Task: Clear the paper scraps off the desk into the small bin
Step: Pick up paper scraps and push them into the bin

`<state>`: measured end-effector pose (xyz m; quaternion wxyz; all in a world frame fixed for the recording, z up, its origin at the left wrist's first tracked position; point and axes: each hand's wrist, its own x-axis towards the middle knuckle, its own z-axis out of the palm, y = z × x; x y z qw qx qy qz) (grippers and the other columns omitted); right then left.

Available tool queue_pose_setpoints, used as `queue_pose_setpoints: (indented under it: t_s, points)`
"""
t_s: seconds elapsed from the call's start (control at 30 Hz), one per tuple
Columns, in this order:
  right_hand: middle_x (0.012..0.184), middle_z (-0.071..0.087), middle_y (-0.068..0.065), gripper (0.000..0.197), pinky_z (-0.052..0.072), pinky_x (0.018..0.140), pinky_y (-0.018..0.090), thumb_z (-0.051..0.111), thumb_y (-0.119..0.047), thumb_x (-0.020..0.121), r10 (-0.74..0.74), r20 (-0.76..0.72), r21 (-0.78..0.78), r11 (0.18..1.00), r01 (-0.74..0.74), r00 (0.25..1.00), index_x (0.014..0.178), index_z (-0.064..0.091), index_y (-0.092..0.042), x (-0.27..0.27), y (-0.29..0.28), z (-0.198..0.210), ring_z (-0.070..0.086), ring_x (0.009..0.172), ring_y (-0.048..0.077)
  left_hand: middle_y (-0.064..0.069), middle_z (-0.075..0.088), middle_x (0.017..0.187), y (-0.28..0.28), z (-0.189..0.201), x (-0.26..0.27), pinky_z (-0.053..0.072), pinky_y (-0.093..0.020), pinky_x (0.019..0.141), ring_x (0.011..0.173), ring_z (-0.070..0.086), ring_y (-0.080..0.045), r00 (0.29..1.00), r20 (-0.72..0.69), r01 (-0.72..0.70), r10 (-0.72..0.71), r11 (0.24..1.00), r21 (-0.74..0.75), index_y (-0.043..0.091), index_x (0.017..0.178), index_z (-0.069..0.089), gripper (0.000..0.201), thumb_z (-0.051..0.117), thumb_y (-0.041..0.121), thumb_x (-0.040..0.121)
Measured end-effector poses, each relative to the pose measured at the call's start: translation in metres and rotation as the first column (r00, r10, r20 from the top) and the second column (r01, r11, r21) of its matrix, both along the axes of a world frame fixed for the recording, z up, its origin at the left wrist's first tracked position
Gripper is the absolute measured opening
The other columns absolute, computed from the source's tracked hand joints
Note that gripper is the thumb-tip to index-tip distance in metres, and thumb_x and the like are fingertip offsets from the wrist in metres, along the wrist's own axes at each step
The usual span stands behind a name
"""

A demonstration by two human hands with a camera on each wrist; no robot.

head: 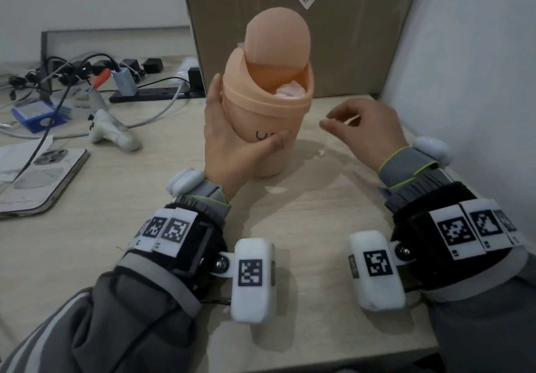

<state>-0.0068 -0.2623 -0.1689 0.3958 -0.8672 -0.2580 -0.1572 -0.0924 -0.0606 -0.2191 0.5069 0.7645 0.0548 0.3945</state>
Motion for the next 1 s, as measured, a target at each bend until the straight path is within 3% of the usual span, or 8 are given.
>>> queue_pose_setpoints:
  t_s: [0.13,0.27,0.7,0.77,0.83,0.9,1.0]
  points:
    - [0.099,0.068,0.004,0.033,0.042,0.078,0.025,0.076,-0.037,0.074,-0.021,-0.146,-0.215,0.976,-0.011,0.989,0.099,0.069,-0.016,0.012,0.003,-0.018,0.058,0.085,0.017,0.0,0.039,0.159,0.002,-0.002,0.002,0.04,-0.049,0.12,0.147,0.042,-0.019,1.0,-0.004,-0.023,0.023,0.999,-0.043,0.027,0.16,0.013,0.134,0.093,0.053,0.055]
    - [0.1,0.065,0.003,0.033,0.035,0.075,0.021,0.075,-0.037,0.074,-0.053,-0.175,-0.324,0.946,-0.006,0.983,0.099,0.069,-0.016,0.013,0.009,-0.026,0.052,0.085,0.015,0.0,0.037,0.16,0.001,-0.003,0.003,0.039,-0.049,0.121,0.148,0.04,-0.019,0.999,-0.012,-0.038,0.037,0.999,-0.032,0.03,0.16,0.013,0.134,0.092,0.057,0.055]
    - [0.095,0.073,0.007,0.009,0.034,0.072,0.019,0.068,-0.018,0.081,0.019,-0.103,-0.371,0.927,-0.056,0.995,0.086,0.074,-0.013,0.01,0.018,-0.03,0.062,0.093,0.022,0.0,0.037,0.16,0.001,-0.003,0.003,0.039,-0.05,0.12,0.148,0.041,-0.02,0.999,-0.011,-0.047,0.047,0.998,-0.032,0.029,0.16,0.015,0.134,0.093,0.058,0.054]
    - [0.09,0.073,0.006,0.009,0.036,0.072,0.018,0.068,-0.018,0.08,0.015,-0.041,-0.219,0.976,-0.023,0.999,0.084,0.075,-0.013,0.006,0.017,-0.023,0.063,0.087,0.019,0.001,0.037,0.16,0.001,-0.004,0.003,0.039,-0.051,0.12,0.148,0.041,-0.021,0.999,-0.017,-0.049,0.048,0.998,-0.029,0.031,0.159,0.015,0.133,0.093,0.058,0.054]
    - [0.081,0.072,0.001,0.006,0.041,0.069,0.012,0.07,-0.018,0.079,0.011,0.012,0.071,0.997,-0.012,1.0,0.082,0.075,-0.015,-0.001,0.016,-0.01,0.063,0.076,0.009,0.002,0.038,0.16,0.001,-0.004,0.002,0.039,-0.051,0.12,0.147,0.042,-0.02,0.999,-0.021,-0.047,0.046,0.999,-0.019,0.035,0.158,0.015,0.131,0.093,0.056,0.055]
    - [0.071,0.068,-0.009,0.004,0.043,0.066,0.006,0.072,-0.018,0.078,0.041,0.091,0.32,0.945,-0.069,0.995,0.08,0.073,-0.021,-0.01,0.014,0.004,0.06,0.066,-0.002,0.003,0.038,0.16,0.001,-0.002,0.001,0.04,-0.051,0.119,0.147,0.042,-0.02,0.999,-0.016,-0.041,0.041,0.999,0.014,0.039,0.156,0.015,0.129,0.093,0.055,0.055]
    - [0.072,0.066,-0.014,0.008,0.048,0.066,0.012,0.074,-0.015,0.077,0.106,0.184,0.506,0.842,-0.187,0.977,0.081,0.07,-0.021,-0.023,0.012,0.018,0.061,0.065,-0.001,0.003,0.037,0.16,-0.003,0.002,-0.002,0.04,-0.05,0.119,0.147,0.042,-0.019,1.0,-0.015,-0.01,0.012,0.996,0.089,0.039,0.157,0.013,0.128,0.092,0.055,0.057]
